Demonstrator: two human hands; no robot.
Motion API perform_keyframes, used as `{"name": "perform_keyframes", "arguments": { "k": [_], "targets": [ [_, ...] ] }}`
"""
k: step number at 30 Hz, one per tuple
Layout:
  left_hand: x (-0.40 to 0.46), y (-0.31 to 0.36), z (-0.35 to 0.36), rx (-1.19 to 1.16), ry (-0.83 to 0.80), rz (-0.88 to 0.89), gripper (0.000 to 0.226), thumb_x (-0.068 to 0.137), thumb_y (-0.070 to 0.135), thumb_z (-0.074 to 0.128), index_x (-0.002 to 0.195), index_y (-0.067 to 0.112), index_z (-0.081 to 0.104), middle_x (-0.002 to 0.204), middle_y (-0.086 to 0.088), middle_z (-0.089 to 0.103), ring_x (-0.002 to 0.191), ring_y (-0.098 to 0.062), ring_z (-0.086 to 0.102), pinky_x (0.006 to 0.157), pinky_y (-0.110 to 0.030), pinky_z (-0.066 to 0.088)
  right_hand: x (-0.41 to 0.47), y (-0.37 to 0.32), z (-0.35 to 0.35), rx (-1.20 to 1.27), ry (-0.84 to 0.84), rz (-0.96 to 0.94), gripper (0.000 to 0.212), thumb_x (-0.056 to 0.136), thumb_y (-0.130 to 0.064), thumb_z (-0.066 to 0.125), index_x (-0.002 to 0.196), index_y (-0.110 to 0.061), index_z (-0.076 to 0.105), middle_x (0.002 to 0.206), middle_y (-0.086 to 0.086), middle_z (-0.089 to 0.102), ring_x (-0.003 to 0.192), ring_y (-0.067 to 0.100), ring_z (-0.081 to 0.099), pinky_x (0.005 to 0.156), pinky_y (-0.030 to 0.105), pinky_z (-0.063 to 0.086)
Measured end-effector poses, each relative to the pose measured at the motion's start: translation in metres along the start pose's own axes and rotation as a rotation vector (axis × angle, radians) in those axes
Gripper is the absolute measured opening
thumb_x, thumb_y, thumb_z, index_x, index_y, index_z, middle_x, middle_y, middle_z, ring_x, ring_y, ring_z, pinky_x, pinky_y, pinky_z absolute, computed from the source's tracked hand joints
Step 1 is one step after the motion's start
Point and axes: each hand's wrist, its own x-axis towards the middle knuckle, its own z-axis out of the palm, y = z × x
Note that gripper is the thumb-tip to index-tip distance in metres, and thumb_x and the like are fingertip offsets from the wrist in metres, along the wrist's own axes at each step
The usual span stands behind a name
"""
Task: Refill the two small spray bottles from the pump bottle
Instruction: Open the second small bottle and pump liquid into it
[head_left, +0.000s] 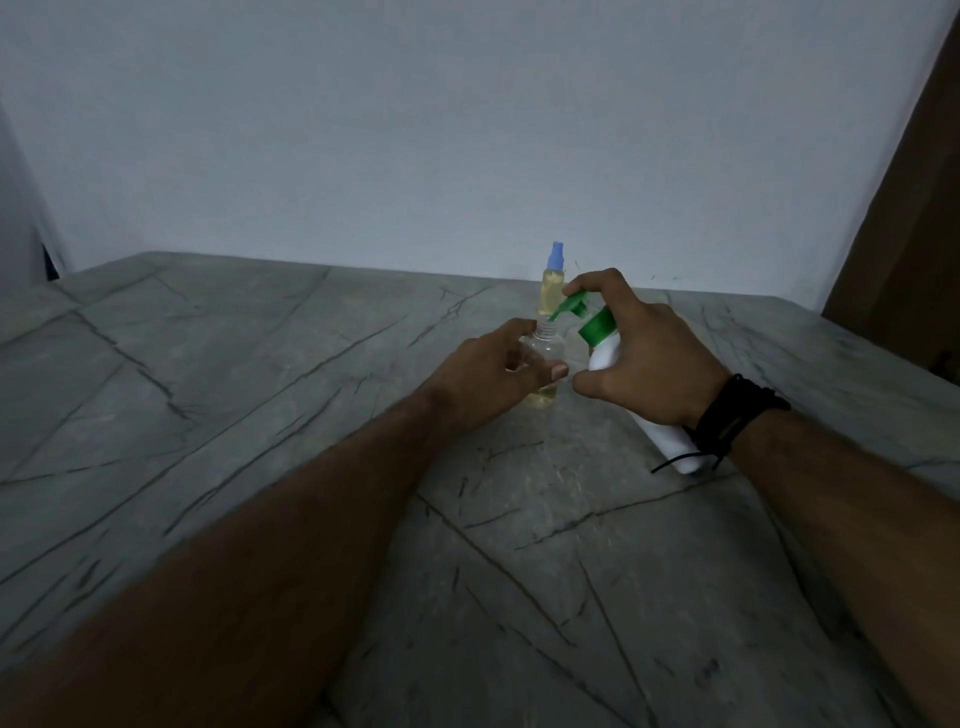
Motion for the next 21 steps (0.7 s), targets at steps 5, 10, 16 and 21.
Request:
{"name": "perform_keyframes", "arguments": {
  "k": [5, 10, 16, 21],
  "targets": [
    [-0.0007, 0.0000, 0.0007, -0.010, 0.004, 0.003, 0.065, 0.087, 0.056, 0.059, 0.141, 0.026, 0.039, 0.124, 0.007, 0.062, 0.112, -0.009, 0.055, 0.084, -0.023, 0.039, -0.0011, 0.0000, -0.0001, -0.010, 0.009, -0.011, 0.076, 0.067, -0.025, 0.077, 0.133, -0.035, 0.039, 0.074, -0.007, 0.061, 0.062, 0.010, 0.057, 0.057, 0.025, 0.040],
    [-0.0006, -0.0013, 0.0002, -0.022, 0.008, 0.010, 0.062, 0.086, 0.057, 0.060, 0.138, 0.028, 0.042, 0.120, 0.009, 0.063, 0.110, -0.008, 0.056, 0.087, -0.024, 0.042, -0.0006, -0.0006, -0.0011, 0.015, 0.016, -0.006, 0.073, 0.066, -0.022, 0.079, 0.128, -0.034, 0.041, 0.076, -0.010, 0.061, 0.065, 0.011, 0.059, 0.059, 0.026, 0.043],
    [-0.0007, -0.0014, 0.0002, -0.024, 0.007, 0.016, 0.063, 0.086, 0.056, 0.060, 0.139, 0.028, 0.041, 0.117, 0.011, 0.063, 0.104, -0.005, 0.054, 0.081, -0.021, 0.039, -0.0015, -0.0004, -0.0009, 0.002, 0.015, -0.008, 0.078, 0.067, -0.022, 0.077, 0.135, -0.035, 0.039, 0.071, -0.012, 0.057, 0.062, 0.009, 0.057, 0.057, 0.023, 0.038],
    [-0.0018, -0.0005, 0.0004, -0.024, 0.005, 0.015, 0.062, 0.086, 0.056, 0.060, 0.139, 0.028, 0.042, 0.122, 0.008, 0.062, 0.109, -0.008, 0.055, 0.087, -0.025, 0.042, -0.0015, -0.0013, -0.0019, 0.014, 0.015, -0.002, 0.074, 0.067, -0.021, 0.079, 0.129, -0.032, 0.041, 0.073, -0.012, 0.059, 0.063, 0.008, 0.058, 0.057, 0.022, 0.039]
  ]
}}
